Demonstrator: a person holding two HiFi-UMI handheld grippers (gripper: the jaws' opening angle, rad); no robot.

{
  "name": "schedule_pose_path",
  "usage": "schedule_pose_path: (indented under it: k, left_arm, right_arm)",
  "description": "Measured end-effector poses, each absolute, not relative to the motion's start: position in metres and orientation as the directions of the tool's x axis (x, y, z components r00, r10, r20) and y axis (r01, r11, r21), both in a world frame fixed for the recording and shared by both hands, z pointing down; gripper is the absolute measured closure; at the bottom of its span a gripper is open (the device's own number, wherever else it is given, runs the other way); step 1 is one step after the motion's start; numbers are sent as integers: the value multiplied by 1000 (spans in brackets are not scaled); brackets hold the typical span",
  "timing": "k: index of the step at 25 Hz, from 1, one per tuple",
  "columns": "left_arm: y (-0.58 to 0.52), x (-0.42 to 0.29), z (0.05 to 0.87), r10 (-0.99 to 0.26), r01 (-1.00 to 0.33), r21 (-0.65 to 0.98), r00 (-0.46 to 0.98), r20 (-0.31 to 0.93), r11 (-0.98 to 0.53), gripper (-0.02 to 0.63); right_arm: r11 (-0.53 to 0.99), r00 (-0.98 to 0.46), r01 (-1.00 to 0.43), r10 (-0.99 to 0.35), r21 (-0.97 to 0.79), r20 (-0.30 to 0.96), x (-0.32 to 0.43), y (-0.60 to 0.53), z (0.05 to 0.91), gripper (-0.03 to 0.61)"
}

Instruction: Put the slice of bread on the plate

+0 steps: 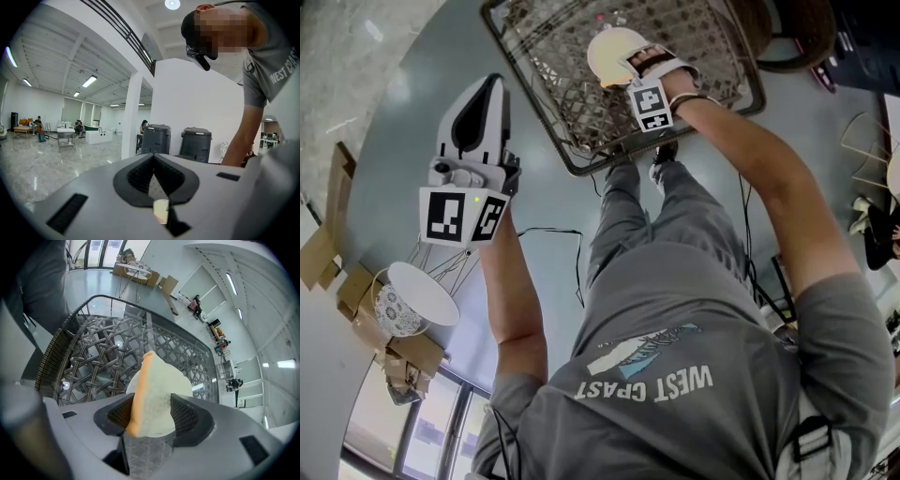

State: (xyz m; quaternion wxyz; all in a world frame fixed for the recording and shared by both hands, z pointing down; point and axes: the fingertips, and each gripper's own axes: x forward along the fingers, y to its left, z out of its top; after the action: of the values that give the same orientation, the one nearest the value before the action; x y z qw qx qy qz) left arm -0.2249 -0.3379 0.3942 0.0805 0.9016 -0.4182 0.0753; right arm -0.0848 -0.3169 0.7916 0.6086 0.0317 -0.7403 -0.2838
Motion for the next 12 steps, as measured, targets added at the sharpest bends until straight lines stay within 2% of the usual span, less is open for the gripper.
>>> schedule_pose_path:
  k: [4,8,12]
  left_arm:
    - [-341,-225,392,-740,-765,83,641,202,-639,606]
    - [-343,-226,387,-738,-762,79,644,199,-643,606]
    - [-344,-222,381,-736,-757,68,649,194,-650,606]
  right_arm:
    - [884,-237,284,-311,372,920,-86,-314,793,354]
    - [947,-205,250,-155,204,966,-89,-305,796,333]
    - [992,-221,112,-26,52,975,-89,-304,792,332]
